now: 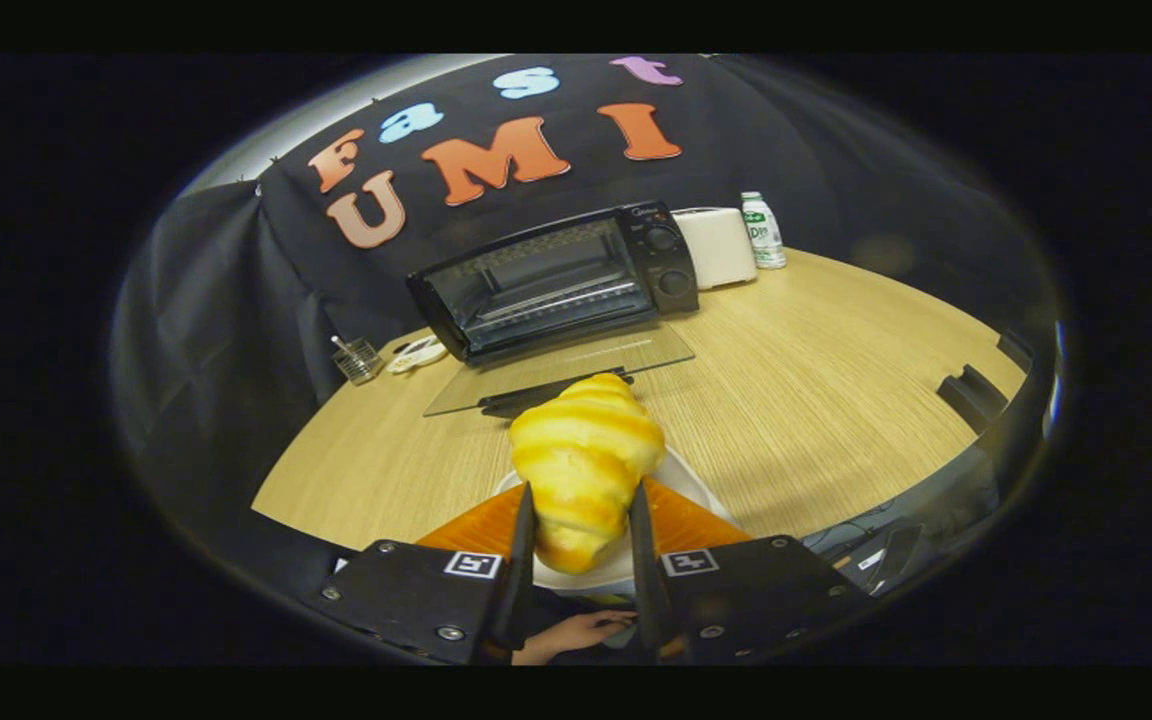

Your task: Open the toaster oven, put the food inside, and close the toaster oven door.

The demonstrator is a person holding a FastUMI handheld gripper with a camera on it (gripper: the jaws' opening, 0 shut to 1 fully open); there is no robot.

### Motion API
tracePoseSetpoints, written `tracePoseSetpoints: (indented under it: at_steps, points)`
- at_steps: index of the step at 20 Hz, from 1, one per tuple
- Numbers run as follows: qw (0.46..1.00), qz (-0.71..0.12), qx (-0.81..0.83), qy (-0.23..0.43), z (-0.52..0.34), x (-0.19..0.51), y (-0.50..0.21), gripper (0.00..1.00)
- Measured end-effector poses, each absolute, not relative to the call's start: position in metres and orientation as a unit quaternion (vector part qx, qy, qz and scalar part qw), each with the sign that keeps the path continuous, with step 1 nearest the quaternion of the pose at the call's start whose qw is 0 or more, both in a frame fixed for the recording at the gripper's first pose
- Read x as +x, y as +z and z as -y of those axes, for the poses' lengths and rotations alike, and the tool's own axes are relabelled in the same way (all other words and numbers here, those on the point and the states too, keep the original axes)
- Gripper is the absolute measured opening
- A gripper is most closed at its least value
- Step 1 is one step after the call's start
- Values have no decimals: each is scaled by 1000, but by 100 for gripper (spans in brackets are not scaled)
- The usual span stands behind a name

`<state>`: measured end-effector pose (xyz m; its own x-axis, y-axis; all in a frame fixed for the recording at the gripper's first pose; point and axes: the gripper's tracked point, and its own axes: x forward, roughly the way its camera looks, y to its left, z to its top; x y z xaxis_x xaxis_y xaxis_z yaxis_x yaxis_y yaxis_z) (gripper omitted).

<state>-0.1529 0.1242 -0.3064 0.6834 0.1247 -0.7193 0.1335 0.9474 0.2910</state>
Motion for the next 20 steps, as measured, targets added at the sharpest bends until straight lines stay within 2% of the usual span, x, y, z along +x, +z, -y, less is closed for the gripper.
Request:
tracePoseSetpoints:
  at_steps: [4, 9, 20]
  points:
    - [911, -353, 212, 33, -134, -126, -282, 43]
    - [893, -324, 302, 77, -145, -81, -263, 43]
    - [866, -319, 371, 100, -155, 27, -279, 43]
